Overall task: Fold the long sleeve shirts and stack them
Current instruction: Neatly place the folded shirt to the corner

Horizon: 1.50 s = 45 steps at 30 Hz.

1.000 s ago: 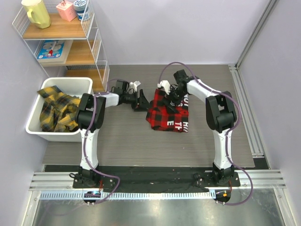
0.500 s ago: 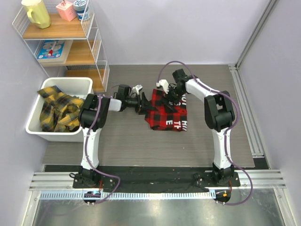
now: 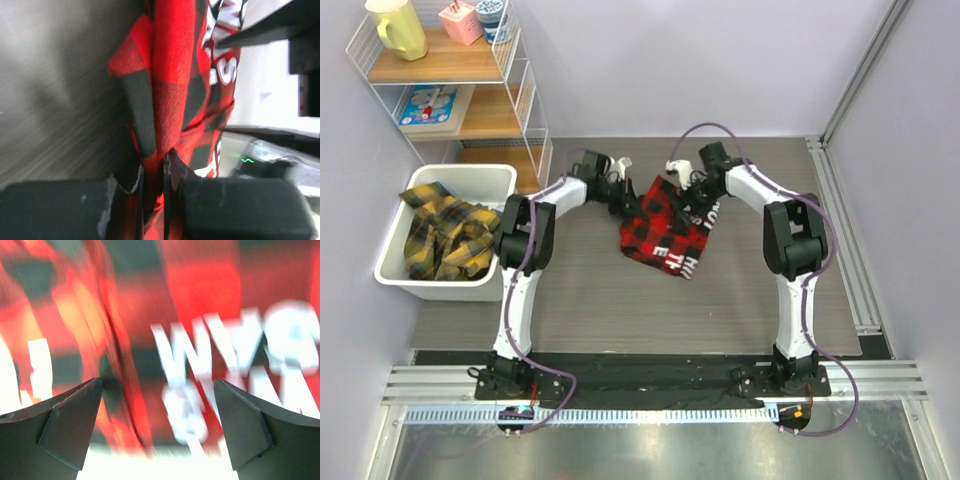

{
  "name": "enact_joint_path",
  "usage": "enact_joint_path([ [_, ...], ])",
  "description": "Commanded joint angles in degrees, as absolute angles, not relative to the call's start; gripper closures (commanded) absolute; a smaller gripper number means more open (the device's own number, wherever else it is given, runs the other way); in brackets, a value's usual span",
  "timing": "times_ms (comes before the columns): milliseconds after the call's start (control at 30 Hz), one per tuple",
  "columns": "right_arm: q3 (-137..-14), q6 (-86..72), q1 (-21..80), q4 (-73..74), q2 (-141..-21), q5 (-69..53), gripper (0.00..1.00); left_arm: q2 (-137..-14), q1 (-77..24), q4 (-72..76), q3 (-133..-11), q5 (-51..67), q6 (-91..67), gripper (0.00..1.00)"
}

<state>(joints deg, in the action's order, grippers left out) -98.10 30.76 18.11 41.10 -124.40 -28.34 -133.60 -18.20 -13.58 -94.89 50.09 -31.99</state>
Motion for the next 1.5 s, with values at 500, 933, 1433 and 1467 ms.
enact_joint_path([
  [500,-81.7,11.2,-10.8,42.8,-104.9,-36.3,0.0,-115.7,-43.8,-30.1,-95.5,-14.7,57.1,1.0],
  [933,-77.2,13.8,-14.2,48.9,-104.7,-38.8,0.0,-125.8,-59.7,-36.9,-97.5,-4.7,28.8,0.63],
  [1433,-109.6,25.0,-1.5,53.3,-120.8,-41.8,0.04,-104.5,-49.6,-49.0,-93.3,27.8,17.3,0.28],
  [1467,-111.3,25.5,1.9,52.7,-122.0,-41.7,0.11,-104.5,-48.9,-49.2,-92.4,29.9,18.4,0.31],
])
